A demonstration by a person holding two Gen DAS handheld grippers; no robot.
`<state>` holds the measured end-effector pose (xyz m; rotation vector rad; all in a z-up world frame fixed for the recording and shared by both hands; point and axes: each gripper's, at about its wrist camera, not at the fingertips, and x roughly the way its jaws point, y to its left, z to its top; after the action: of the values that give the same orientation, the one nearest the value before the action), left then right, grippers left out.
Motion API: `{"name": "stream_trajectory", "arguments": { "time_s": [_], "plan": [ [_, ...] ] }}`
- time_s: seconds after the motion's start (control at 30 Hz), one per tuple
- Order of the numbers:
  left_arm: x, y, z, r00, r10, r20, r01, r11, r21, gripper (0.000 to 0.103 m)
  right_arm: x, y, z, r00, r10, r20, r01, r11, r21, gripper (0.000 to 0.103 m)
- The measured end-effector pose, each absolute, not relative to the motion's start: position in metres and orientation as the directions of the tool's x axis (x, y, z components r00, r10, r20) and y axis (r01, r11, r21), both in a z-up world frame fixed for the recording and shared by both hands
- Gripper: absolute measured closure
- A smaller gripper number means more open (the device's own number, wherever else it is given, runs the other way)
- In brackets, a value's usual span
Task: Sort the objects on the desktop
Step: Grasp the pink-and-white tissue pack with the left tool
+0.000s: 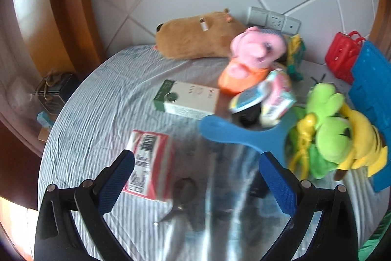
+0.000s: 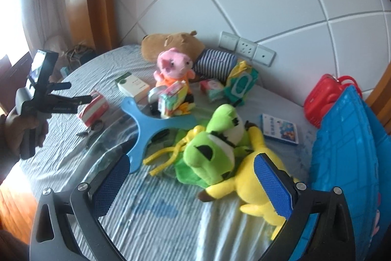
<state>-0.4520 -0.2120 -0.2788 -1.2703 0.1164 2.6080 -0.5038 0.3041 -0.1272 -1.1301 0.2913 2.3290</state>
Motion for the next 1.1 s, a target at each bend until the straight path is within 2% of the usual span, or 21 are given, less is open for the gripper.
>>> {"name": "stream_trajectory", "arguments": {
  "time_s": [0.37,0.63,0.7,0.73,0.9,1.1],
  "plan": [
    [-0.506,-0.264,-0.373,-0.506,0.111,-0.855,-0.212,-0.977,-0.001,0.0,-0.513,0.287,-0.156,-0.409,0.36,-0.838,-0.576,-0.814,-0.069,0.001],
    [-0.515,-0.27,-0.396,-0.468,0.115,-0.876,-0.214,-0.977,-0.014,0.0,-0.511,0.288,-0.166,-0.364,0.366,-0.857,-0.601,-0.795,-0.084,0.001],
    [-0.515,-0.27,-0.398,-0.461,0.114,-0.88,-0.218,-0.976,-0.012,0.016,-0.513,0.288,-0.167,-0.361,0.364,-0.859,-0.602,-0.794,-0.083,0.001],
    [-0.516,-0.27,-0.399,-0.455,0.113,-0.883,-0.22,-0.975,-0.012,0.018,-0.513,0.288,-0.168,-0.361,0.362,-0.859,-0.602,-0.794,-0.082,0.001],
    [-0.515,-0.271,-0.397,-0.448,0.117,-0.886,-0.228,-0.974,-0.014,0.026,-0.519,0.285,-0.17,-0.359,0.365,-0.859,-0.591,-0.801,-0.094,0.001],
    [-0.505,-0.288,-0.383,-0.475,0.11,-0.873,-0.171,-0.985,-0.031,0.029,-0.54,0.284,-0.186,-0.372,0.341,-0.864,-0.56,-0.825,-0.084,0.001]
  ]
}}
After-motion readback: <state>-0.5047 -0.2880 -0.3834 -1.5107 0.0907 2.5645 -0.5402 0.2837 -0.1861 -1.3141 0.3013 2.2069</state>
